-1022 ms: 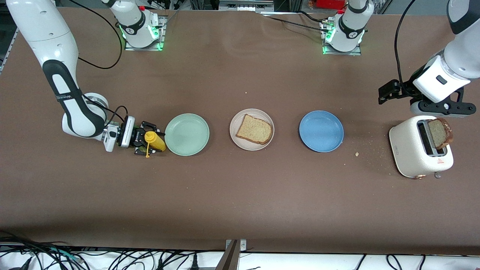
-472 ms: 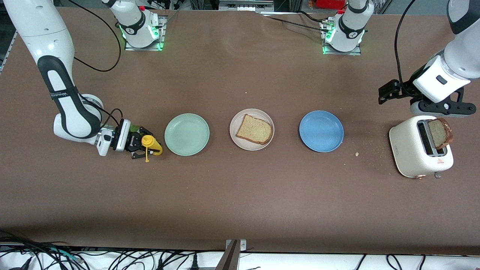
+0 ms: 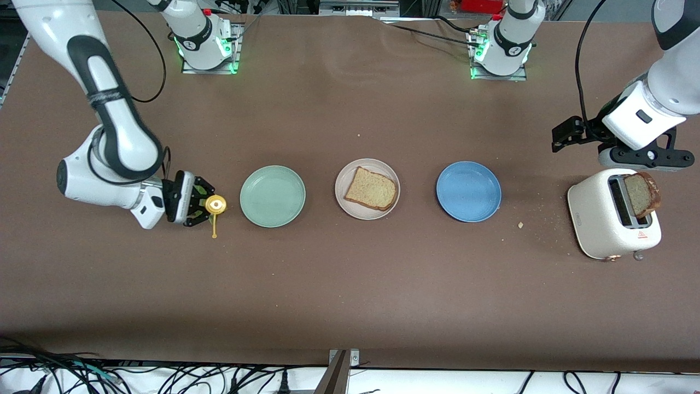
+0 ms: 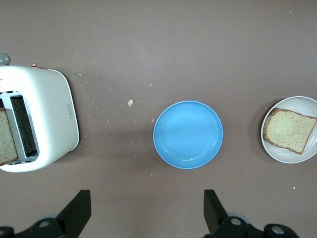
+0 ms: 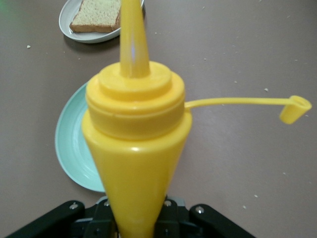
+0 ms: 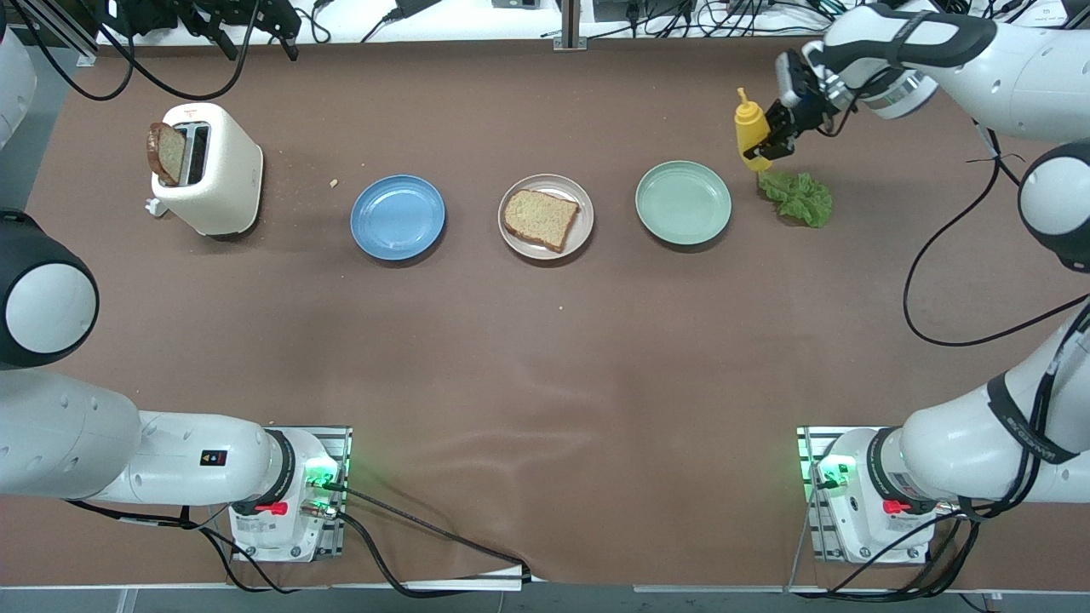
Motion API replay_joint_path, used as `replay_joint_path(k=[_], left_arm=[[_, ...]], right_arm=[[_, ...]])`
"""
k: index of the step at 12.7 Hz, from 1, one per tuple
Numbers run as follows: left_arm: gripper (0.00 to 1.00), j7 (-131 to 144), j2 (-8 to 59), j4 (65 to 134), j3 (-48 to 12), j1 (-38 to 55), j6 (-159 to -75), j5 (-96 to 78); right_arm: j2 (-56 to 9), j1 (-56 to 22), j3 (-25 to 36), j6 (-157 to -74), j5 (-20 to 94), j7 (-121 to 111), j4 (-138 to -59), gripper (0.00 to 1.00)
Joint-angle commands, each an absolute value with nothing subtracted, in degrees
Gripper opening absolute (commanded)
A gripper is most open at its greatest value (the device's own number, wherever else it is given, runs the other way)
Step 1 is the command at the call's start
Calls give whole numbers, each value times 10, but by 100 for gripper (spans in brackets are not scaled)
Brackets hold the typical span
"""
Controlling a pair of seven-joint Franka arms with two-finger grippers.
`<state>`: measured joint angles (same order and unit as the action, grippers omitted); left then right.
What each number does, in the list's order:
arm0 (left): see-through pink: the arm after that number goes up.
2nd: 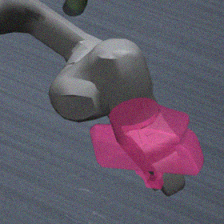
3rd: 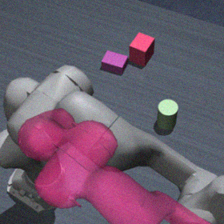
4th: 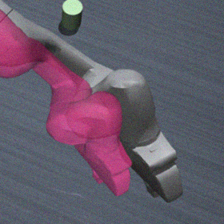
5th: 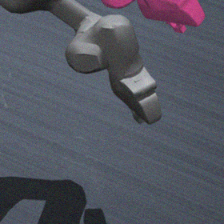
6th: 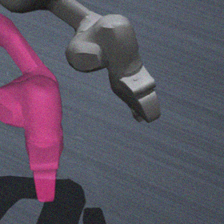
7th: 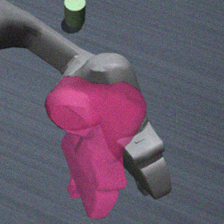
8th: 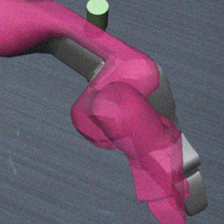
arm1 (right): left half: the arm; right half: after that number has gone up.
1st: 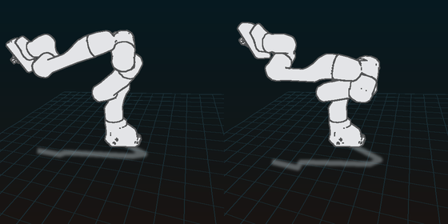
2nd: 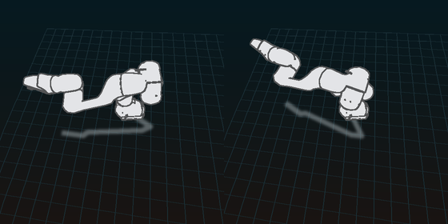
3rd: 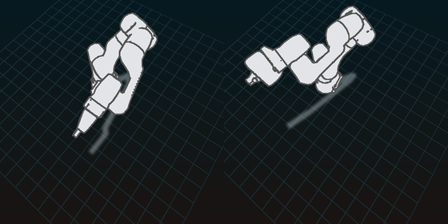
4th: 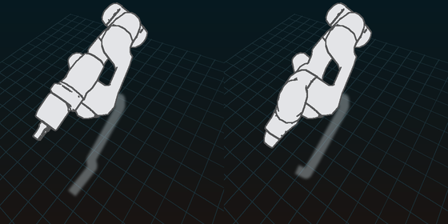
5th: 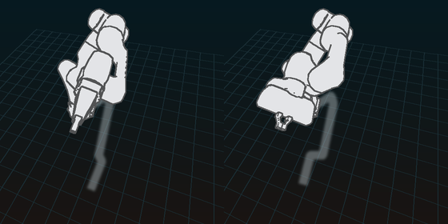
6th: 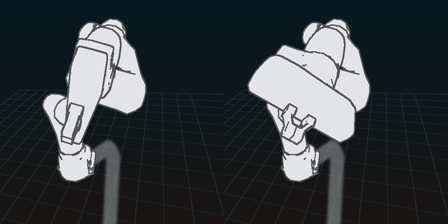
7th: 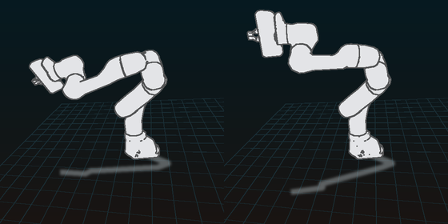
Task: Make sandwich in beige plate with both arms
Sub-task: 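Carry the mustard bottle with the right gripper over the toast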
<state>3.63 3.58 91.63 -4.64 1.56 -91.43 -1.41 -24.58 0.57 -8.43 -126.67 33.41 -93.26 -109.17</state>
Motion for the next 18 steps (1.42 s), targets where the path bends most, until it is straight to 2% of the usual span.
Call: replay_joint_path(k=[1, 4, 8, 10, 13, 18], left_arm=[[100, 41, 26, 926, -46, 18, -922, -6], [100, 41, 26, 926, -46, 17, -922, -5], [100, 41, 26, 925, -46, 18, -922, -5], [100, 41, 26, 925, -46, 18, -922, -5], [100, 41, 27, 925, -46, 18, -922, -5], [100, 41, 27, 925, -46, 18, -923, -6]], right_arm=[[-196, -77, -70, -1274, 224, -748, -1101, 0], [-182, -211, -33, -1267, 82, -524, -1091, 0], [-213, -378, 25, -1239, -42, -335, -1054, 0], [-265, -443, 42, -1172, -104, -254, -984, 0], [-385, -530, 58, -1018, -188, -172, -823, 0], [-511, -605, 113, -936, -244, -149, -717, 0]])
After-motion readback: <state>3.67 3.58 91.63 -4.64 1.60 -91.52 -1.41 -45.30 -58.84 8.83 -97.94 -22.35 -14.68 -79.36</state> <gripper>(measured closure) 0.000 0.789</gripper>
